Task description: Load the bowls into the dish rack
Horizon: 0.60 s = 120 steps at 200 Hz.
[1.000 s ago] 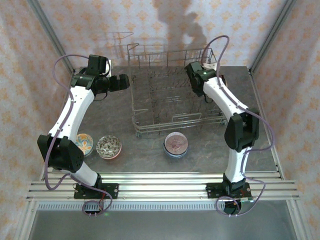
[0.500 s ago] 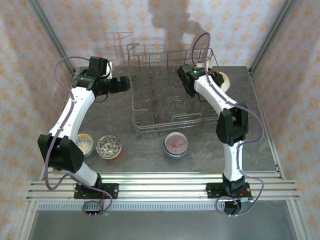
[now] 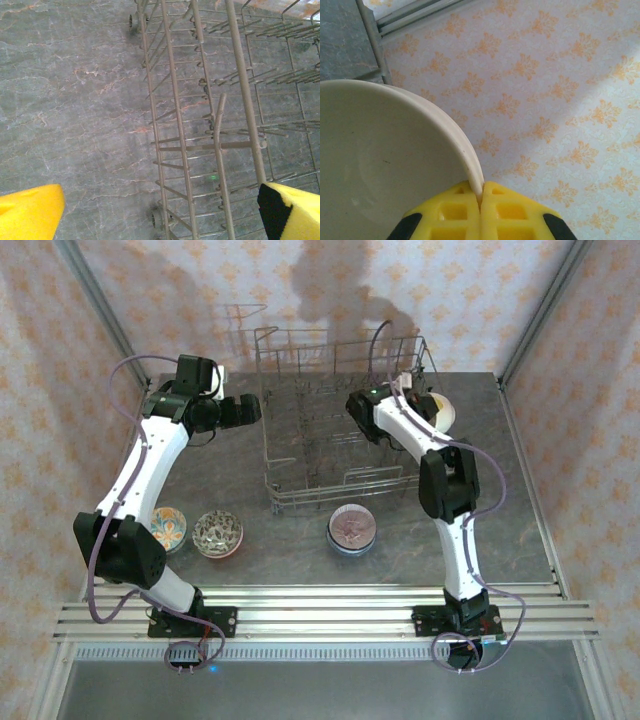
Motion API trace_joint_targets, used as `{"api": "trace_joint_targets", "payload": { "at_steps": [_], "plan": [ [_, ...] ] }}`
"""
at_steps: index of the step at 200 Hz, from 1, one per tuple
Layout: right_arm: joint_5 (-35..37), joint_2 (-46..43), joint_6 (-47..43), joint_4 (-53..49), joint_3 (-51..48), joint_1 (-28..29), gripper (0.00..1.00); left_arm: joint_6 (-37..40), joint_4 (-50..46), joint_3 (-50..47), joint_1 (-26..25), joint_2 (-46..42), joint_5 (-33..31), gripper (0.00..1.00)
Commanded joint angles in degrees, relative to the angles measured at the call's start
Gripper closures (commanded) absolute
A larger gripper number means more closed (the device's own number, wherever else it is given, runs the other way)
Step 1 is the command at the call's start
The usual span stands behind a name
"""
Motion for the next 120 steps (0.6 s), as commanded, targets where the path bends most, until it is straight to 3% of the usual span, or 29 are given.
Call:
{"api": "trace_joint_targets", "payload": {
  "at_steps": [1,77,120],
  "plan": [
    [3.4,1.9,2.4,-3.4,1.8,0.9,1.00,0.5,1.0,-0.5,0.4,-2.0,1.2,0.01],
    [1.9,5.7,6.8,-9.3,2.0,3.0,1.00,0.8,0.6,-1.2,0.4,-3.2,0.8,0.01],
    [-3.0,7.9,4.8,-9.6,3.6,3.1,0.96,0.4,0.6,-1.0,0.5,-3.1,1.0,0.01]
  ]
}}
